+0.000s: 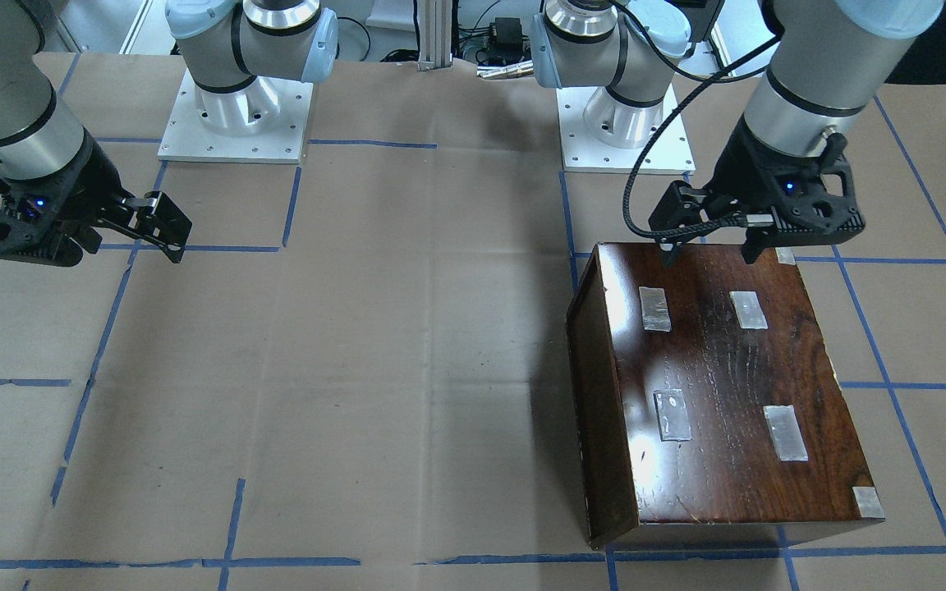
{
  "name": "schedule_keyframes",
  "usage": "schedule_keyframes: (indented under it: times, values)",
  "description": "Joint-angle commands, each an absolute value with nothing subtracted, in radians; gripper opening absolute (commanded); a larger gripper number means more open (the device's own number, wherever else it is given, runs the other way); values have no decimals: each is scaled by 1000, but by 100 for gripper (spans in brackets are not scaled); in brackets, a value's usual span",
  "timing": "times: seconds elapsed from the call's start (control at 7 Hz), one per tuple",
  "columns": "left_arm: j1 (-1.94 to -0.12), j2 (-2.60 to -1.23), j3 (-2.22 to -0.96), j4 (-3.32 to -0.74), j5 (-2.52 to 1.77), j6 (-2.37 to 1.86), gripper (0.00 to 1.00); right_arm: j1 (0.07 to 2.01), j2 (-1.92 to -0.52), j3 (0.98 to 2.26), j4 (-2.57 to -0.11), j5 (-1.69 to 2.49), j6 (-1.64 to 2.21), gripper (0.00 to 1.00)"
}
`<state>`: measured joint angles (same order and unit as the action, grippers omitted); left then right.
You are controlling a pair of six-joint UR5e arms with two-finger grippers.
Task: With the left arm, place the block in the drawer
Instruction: 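Move the left gripper off the cabinet top toward the drawer handle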
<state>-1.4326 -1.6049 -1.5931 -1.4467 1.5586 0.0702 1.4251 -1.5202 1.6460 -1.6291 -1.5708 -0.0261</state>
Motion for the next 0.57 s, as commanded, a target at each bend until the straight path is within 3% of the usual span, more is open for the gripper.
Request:
schedule_keyframes:
  times: [0.0, 0.43]
  values:
    - [-1295, -1608, -1586, -1447, 1504, 194, 99, 1425, -1520, 1646, -1629, -1571, -26, 100]
    - [-1111, -1638, -1585, -1447, 1453, 417, 99, 1425, -1520, 1644, -1629, -1571, -26, 100]
